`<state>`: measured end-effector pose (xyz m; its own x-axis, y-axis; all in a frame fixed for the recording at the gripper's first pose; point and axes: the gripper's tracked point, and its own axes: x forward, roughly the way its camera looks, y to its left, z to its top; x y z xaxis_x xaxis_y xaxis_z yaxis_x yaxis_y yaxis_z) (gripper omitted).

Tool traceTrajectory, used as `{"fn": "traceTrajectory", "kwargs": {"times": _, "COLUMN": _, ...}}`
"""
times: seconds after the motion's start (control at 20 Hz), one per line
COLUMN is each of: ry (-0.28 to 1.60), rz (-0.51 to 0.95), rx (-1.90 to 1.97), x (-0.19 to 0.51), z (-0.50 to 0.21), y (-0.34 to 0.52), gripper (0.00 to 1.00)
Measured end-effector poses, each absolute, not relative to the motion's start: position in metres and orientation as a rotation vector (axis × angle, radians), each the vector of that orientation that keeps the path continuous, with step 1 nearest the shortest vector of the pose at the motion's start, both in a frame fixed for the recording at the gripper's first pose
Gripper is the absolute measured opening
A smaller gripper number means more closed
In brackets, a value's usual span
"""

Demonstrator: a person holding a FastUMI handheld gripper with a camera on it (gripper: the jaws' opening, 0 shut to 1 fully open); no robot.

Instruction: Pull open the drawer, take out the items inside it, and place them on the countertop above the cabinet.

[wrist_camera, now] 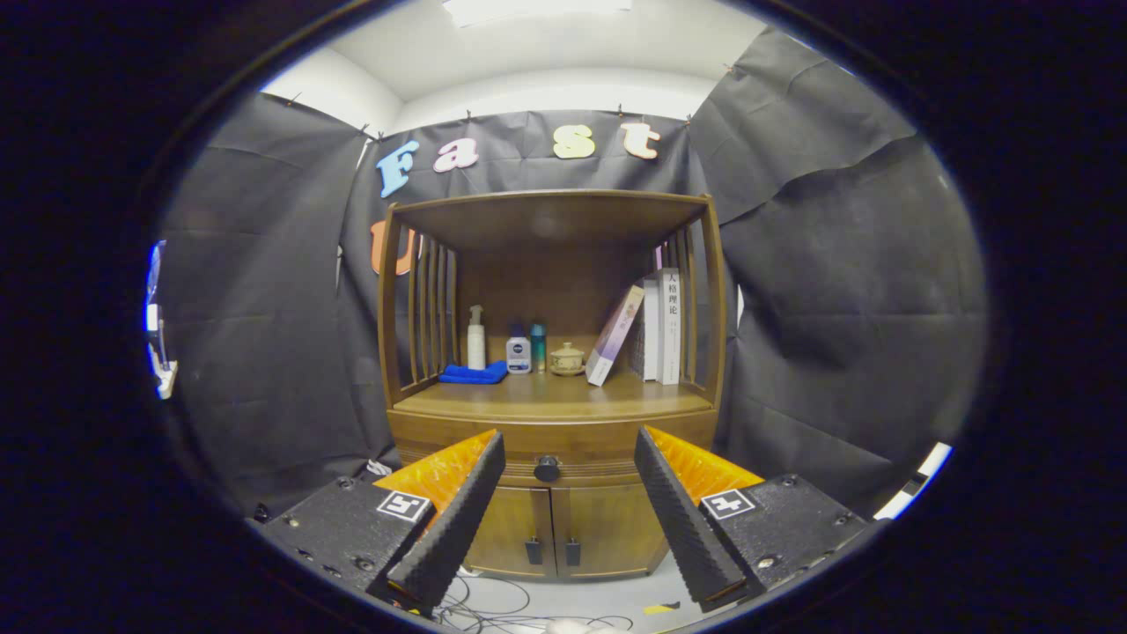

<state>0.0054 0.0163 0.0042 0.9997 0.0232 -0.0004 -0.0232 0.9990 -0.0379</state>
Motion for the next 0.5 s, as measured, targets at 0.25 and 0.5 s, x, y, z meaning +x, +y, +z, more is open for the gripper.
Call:
{"fn": "traceTrajectory", "kwargs": {"times": 0.25, "ry": 0.001, "rz": 0.026, "rx": -0.041, "x": 0.019, "z": 0.003, "y": 0.018, "gripper": 0.97}}
{"fn": "traceTrajectory", "kwargs": {"times": 0.5, "ry": 0.007, "rz": 0.037, "rx": -0.045, "x": 0.051, "z": -0.012, "y": 0.027, "gripper": 0.97}}
